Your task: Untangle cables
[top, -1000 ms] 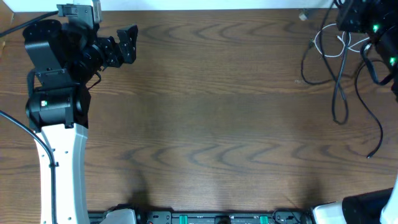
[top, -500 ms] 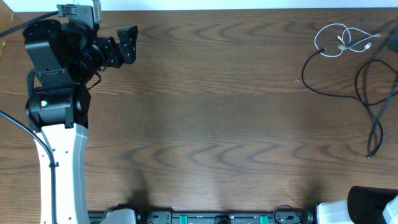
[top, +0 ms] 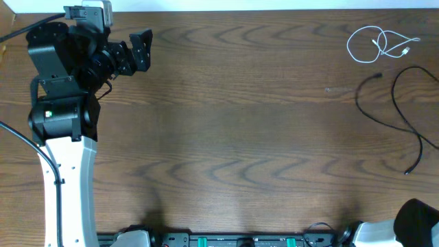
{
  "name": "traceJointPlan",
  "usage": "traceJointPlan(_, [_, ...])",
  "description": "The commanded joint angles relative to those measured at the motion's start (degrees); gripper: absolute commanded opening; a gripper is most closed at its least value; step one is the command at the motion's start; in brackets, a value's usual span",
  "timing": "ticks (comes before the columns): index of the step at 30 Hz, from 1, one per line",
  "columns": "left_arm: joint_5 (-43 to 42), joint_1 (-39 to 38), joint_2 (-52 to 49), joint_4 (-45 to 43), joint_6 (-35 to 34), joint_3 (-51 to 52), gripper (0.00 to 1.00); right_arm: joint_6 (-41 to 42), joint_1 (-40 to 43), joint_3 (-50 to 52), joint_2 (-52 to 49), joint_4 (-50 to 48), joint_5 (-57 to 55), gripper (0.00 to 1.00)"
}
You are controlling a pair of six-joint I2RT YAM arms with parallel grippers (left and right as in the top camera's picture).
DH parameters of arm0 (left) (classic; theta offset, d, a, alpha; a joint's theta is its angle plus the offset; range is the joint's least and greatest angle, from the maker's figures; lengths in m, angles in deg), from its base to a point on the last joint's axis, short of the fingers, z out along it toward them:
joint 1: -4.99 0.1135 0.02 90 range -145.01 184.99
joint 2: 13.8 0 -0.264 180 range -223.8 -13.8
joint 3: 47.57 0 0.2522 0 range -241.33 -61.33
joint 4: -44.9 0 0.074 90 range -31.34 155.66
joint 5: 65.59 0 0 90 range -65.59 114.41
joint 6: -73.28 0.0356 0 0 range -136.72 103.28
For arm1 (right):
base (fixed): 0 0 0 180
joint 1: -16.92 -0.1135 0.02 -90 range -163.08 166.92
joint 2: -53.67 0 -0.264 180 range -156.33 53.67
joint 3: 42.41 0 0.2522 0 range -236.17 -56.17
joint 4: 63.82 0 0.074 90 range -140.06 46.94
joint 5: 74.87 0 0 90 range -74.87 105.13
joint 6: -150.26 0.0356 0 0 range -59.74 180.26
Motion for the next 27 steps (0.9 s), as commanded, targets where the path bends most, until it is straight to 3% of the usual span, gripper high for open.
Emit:
traceJointPlan(1, [-0.7,0.2,0.6,0.3,1.0,-1.8,0.98,2.5,8.0,-0.9,0.5,0.2,-2.6,0.02])
traceJointPlan(6, [-0.7,0.2,0.5,0.5,1.0,-1.8,0.98,3.6,18.7,-0.9,0.5,0.2,0.4,0.02])
traceJointPlan(11, [-0.7,0.2,0.4,0.7,1.0,-1.8,0.98,4.0,24.3,-0.9,0.5,0.2,4.3,0.02])
traceJointPlan(20, [-0.7,0.2,-0.2,1.1,1.4,-1.8,0.98,5.2,24.8,0.8,-2.3,1.1,6.3,0.02])
traceJointPlan(27, [-0.7,0.2,-0.3,1.1,2.5,-1.8,0.98,11.6,24.9,6.3,-4.2,1.0,3.3,0.01])
